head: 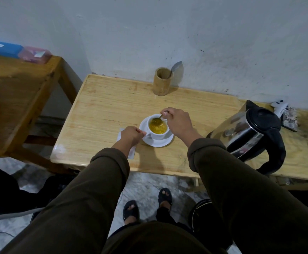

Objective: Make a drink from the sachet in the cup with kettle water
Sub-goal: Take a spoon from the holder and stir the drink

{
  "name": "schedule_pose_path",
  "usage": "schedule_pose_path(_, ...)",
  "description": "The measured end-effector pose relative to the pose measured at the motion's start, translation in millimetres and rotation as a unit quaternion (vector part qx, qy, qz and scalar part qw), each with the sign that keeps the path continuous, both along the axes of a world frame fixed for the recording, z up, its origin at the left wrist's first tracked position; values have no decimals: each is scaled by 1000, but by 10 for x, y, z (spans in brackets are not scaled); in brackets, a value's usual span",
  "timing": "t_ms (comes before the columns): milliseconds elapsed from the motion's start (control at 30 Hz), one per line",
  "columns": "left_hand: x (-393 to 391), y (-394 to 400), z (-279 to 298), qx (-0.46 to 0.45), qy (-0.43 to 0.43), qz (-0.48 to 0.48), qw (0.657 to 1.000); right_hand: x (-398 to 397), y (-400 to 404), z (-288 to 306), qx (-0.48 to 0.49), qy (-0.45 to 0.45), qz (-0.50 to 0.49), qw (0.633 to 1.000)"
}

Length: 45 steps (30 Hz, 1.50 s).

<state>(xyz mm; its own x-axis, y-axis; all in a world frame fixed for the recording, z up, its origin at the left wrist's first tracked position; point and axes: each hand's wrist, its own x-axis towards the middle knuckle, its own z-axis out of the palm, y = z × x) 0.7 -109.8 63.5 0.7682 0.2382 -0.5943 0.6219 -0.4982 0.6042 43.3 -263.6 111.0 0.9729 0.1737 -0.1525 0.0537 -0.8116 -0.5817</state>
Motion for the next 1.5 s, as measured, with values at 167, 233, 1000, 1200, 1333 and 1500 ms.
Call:
schedule_pose_path(167, -9, -3, -6, 1, 1, -6, 1000, -42, 13, 29, 35, 23, 4, 999)
schedule_pose_path(233, -10, -7, -9, 3, 2, -9, 1000, -38, 5, 41, 21, 12, -5, 1000)
schedule_pose_path(1000, -2, 9, -17, 26, -1, -32, 999, 16, -30, 38, -30, -10, -18, 999)
schedule_pose_path(1200, 6, 12, -27, 17, -1, -19, 1000, -23, 16, 75, 9, 19, 9, 1000)
schedule_pose_path(1333, 5, 9, -35, 9, -3, -7, 1000, -8, 8, 75, 29, 31, 6, 999)
schedule_pose_path(1500, -2, -1, -44, 6, -8, -6, 1000, 12, -10, 44, -22, -7, -27, 999)
